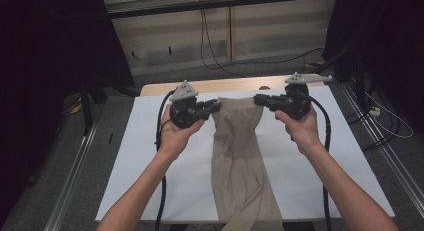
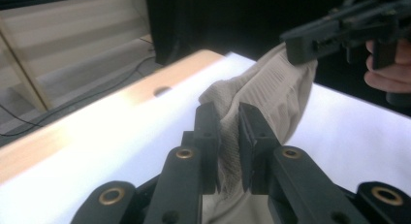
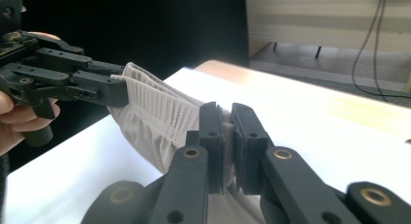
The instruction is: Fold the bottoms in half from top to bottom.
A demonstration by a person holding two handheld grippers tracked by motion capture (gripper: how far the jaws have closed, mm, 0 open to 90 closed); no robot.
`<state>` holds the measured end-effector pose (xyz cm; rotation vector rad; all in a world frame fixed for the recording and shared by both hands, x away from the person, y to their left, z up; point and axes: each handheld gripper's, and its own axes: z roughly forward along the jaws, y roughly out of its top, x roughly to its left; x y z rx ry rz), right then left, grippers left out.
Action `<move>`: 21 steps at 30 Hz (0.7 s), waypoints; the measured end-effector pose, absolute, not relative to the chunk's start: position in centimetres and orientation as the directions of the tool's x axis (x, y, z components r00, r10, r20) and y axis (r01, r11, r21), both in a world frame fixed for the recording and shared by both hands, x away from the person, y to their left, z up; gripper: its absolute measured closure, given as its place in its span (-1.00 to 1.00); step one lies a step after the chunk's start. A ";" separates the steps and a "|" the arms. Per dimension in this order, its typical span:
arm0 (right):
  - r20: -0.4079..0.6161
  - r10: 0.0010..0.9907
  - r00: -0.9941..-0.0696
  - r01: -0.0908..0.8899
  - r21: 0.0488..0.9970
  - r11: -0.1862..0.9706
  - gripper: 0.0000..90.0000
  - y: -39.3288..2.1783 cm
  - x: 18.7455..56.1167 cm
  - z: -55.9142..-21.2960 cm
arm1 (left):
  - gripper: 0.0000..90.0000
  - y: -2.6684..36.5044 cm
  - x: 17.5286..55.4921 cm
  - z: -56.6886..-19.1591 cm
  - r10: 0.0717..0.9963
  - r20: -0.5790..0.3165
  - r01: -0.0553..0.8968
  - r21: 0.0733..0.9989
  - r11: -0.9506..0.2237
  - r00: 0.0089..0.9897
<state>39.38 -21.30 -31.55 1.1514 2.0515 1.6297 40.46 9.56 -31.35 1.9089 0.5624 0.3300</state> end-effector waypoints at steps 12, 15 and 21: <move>0.269 0.655 -0.707 0.499 0.845 0.192 0.87 -20.1 32.0 -39.4 | 0.76 10.8 33.0 -39.0 0.424 -0.077 0.287 0.841 -0.459 0.902; 0.254 0.642 -0.723 0.506 0.828 0.241 0.87 -19.8 30.8 -40.8 | 0.76 10.6 32.0 -40.5 0.401 -0.079 0.292 0.812 -0.505 0.913; 0.200 0.622 -0.757 0.494 0.799 0.344 0.84 -19.7 28.5 -42.3 | 0.74 9.7 29.6 -42.7 0.348 -0.056 0.267 0.758 -0.595 0.936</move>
